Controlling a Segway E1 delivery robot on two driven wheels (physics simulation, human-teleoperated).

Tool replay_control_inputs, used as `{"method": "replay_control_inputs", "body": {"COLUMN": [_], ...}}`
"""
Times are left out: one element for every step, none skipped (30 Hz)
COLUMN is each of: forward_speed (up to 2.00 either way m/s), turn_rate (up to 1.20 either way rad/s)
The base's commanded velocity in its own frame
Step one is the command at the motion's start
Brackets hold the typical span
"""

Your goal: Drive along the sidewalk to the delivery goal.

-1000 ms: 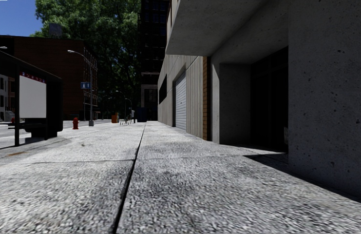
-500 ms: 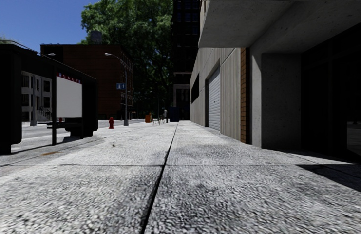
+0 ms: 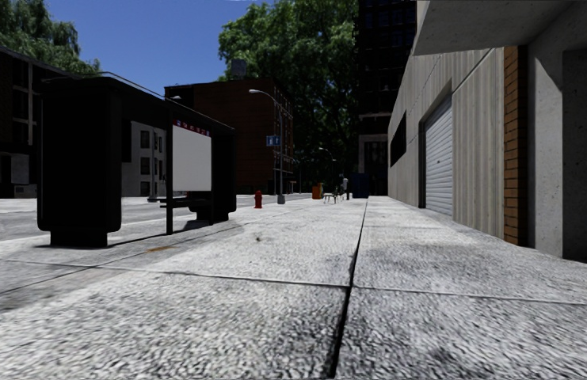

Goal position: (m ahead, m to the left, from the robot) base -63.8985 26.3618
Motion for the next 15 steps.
{"method": "replay_control_inputs", "body": {"forward_speed": [1.22,1.22,1.23,1.23,1.23,1.24,1.24,1.25,1.25,1.26,1.27,1.27,1.28,1.28,1.28], "turn_rate": [0.66,0.67,0.67,0.69,0.69,0.73,0.74,0.75,0.75,0.75,0.78,0.79,0.79,0.79,0.79]}}
